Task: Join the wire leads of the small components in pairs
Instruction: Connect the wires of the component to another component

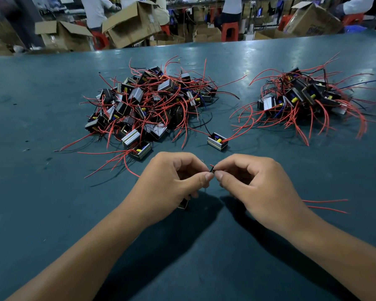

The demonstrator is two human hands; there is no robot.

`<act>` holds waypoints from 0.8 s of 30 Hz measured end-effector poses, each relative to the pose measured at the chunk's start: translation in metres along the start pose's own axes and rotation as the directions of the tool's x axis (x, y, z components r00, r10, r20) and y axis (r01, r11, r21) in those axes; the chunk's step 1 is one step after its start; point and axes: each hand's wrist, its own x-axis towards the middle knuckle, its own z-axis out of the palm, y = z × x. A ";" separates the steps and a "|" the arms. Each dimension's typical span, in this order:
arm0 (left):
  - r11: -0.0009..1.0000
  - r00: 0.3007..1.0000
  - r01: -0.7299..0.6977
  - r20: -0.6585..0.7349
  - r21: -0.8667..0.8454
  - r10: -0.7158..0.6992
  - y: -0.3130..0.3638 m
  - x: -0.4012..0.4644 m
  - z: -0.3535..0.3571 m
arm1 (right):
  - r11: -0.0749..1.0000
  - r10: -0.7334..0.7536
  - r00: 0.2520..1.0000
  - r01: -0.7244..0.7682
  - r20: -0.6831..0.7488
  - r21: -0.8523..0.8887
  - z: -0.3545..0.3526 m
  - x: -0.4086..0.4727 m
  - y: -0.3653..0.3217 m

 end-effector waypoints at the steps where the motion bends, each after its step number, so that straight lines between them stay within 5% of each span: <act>1: 1.000 1.000 -0.004 -0.002 -0.003 0.004 0.000 0.000 0.000 | 1.000 -0.002 1.000 0.002 0.000 0.003 0.000 0.000 0.000; 24: 0.999 0.999 -0.024 -0.042 -0.027 0.023 0.000 0.000 0.007 | 0.996 0.014 1.000 -0.012 -0.028 0.088 0.001 0.002 0.003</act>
